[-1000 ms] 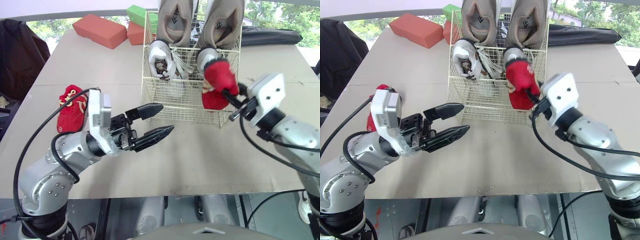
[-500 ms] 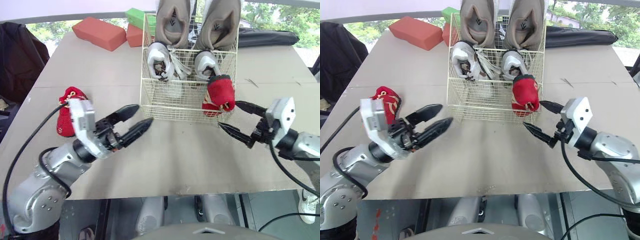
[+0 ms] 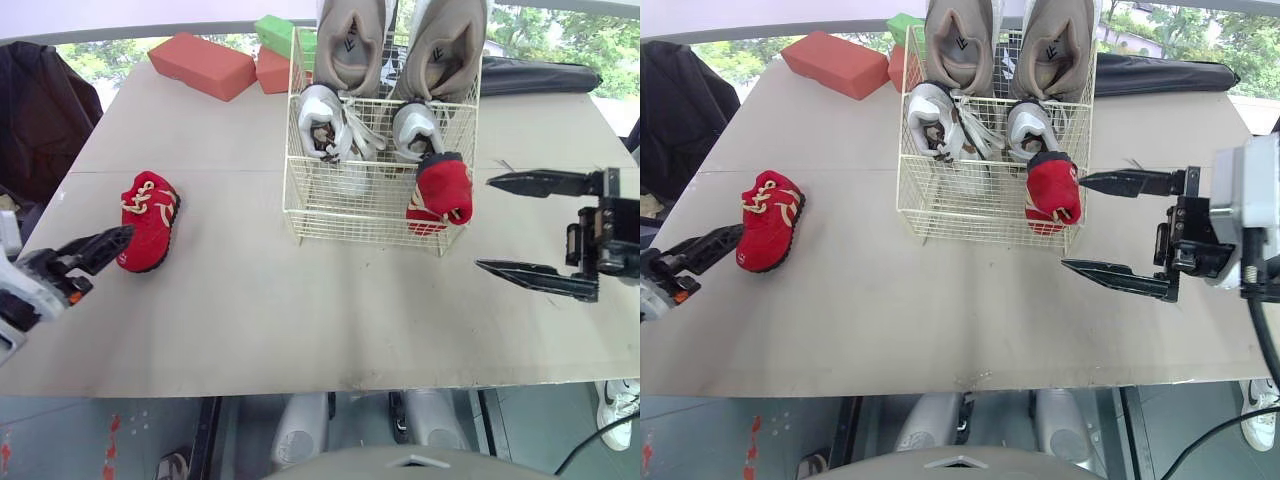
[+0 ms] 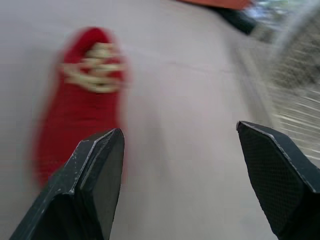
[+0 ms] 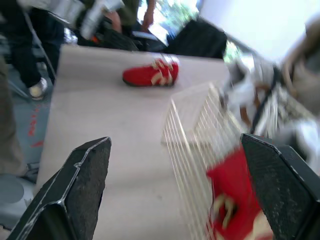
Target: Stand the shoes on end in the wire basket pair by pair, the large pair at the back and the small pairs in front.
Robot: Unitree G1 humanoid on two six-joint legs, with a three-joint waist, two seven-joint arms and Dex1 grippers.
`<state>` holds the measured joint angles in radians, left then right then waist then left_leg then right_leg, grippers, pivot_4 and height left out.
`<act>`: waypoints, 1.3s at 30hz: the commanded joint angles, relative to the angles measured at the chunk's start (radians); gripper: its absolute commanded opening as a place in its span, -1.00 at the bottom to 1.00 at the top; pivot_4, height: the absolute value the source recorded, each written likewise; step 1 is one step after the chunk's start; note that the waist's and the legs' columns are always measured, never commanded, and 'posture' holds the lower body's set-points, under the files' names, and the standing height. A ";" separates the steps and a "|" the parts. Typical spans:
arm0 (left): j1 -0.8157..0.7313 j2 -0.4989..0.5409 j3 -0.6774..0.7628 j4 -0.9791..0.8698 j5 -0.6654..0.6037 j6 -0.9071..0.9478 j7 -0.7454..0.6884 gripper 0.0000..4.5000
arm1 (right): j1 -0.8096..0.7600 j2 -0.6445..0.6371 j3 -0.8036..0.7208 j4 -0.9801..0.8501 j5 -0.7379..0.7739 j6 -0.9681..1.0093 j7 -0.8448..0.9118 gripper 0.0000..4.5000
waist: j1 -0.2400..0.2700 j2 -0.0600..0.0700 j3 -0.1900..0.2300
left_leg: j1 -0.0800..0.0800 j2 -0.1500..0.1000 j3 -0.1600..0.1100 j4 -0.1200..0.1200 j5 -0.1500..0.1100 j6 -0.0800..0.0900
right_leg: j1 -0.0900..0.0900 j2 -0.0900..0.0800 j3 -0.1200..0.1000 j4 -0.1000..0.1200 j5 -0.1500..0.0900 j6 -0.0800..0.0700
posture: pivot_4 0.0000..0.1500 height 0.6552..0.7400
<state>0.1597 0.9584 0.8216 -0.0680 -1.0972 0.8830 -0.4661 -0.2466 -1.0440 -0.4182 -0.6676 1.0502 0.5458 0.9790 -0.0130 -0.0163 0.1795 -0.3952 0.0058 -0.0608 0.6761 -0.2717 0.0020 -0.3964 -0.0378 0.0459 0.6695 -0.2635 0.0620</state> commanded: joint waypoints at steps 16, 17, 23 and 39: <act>-0.332 0.140 -0.204 0.431 0.292 0.016 -0.173 0.73 | 0.045 0.123 0.125 -0.090 -0.067 -0.082 0.032 0.77 | 0.000 -0.001 0.000 | -0.004 -0.001 0.000 -0.009 0.000 0.000 | -0.004 -0.005 -0.002 -0.007 0.000 0.000 | 1.00 1.00; -0.355 0.146 -0.219 0.460 0.309 0.008 -0.189 0.73 | 0.055 0.123 0.118 -0.090 -0.069 -0.085 0.036 0.77 | 0.000 -0.001 0.000 | -0.004 -0.001 0.000 -0.009 0.000 0.000 | -0.004 -0.005 -0.002 -0.007 0.000 0.001 | 1.00 1.00; -0.480 0.162 -0.290 0.580 0.398 -0.017 -0.263 0.73 | 0.080 0.118 0.103 -0.078 -0.084 -0.095 0.045 0.77 | 0.000 -0.002 -0.001 | -0.003 -0.002 0.000 -0.008 0.000 0.000 | -0.004 -0.005 -0.003 -0.006 0.001 0.001 | 1.00 1.00; -0.862 0.114 -0.688 1.116 0.750 -0.125 -0.687 -0.62 | 0.050 0.085 0.090 -0.148 -0.022 -0.028 -0.078 0.80 | 0.006 -0.002 -0.002 | -0.004 -0.005 0.004 -0.007 0.000 0.000 | -0.003 -0.004 -0.004 -0.005 0.000 0.001 | 1.00 1.00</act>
<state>-0.6960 1.0974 0.1633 1.0019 -0.3719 0.7646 -1.0894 -0.1804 -0.9461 -0.2967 -0.7766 0.9926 0.5065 0.9284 -0.0074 -0.0184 0.1775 -0.3992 0.0008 -0.0576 0.6695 -0.2717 0.0019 -0.3989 -0.0414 0.0413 0.6638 -0.2631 0.0630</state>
